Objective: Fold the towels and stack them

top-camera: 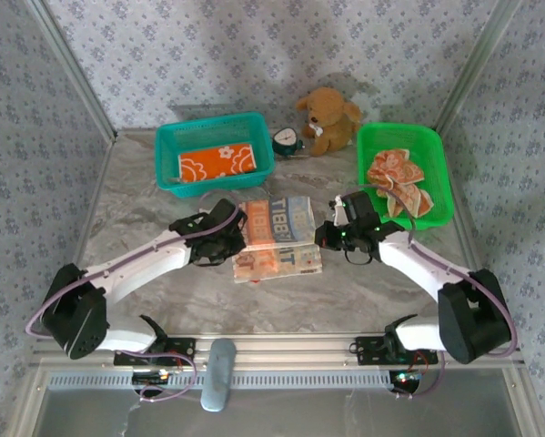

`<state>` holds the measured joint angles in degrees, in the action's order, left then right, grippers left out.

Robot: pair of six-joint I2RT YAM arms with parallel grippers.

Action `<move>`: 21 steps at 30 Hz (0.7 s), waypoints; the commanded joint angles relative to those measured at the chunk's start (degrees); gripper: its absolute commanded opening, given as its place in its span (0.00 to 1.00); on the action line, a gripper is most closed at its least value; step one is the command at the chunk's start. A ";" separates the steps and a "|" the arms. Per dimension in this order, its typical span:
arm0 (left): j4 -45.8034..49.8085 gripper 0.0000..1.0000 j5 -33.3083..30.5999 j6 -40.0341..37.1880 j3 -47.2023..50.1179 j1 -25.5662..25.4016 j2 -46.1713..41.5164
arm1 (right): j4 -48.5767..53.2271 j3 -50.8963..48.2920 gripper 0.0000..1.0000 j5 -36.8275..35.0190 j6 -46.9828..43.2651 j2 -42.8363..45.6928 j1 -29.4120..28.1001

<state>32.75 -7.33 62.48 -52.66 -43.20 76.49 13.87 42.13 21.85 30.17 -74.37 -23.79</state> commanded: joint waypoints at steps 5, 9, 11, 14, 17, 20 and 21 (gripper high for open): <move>3.66 0.00 -2.25 2.56 -1.40 -1.57 -3.36 | 4.15 -1.61 0.00 -1.22 0.15 4.66 -1.30; 3.32 0.00 -2.05 4.11 0.30 -3.10 -3.37 | 4.27 -3.73 0.00 -1.66 0.49 5.73 -1.93; 2.01 0.00 -1.11 5.37 2.34 -3.71 -2.99 | 3.27 -5.30 0.00 -1.24 0.93 5.28 -2.18; -0.04 0.00 -0.17 6.82 5.01 -4.83 -1.71 | 1.65 -7.38 0.00 -1.45 1.11 3.58 -3.07; -1.95 0.00 0.96 7.61 6.70 -5.60 0.64 | -0.59 -9.21 0.00 -2.10 1.29 1.16 -4.03; -3.49 0.00 1.78 8.26 7.74 -6.58 3.47 | -2.23 -10.29 0.00 -3.01 0.95 -1.65 -4.77; -3.83 0.00 2.08 8.36 8.00 -6.65 4.40 | -2.69 -10.55 0.00 -3.06 0.81 -2.58 -4.90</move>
<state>30.20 -6.15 68.55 -45.17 -49.30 78.96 12.88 32.73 20.62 30.63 -75.05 -28.25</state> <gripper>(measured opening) 0.048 0.062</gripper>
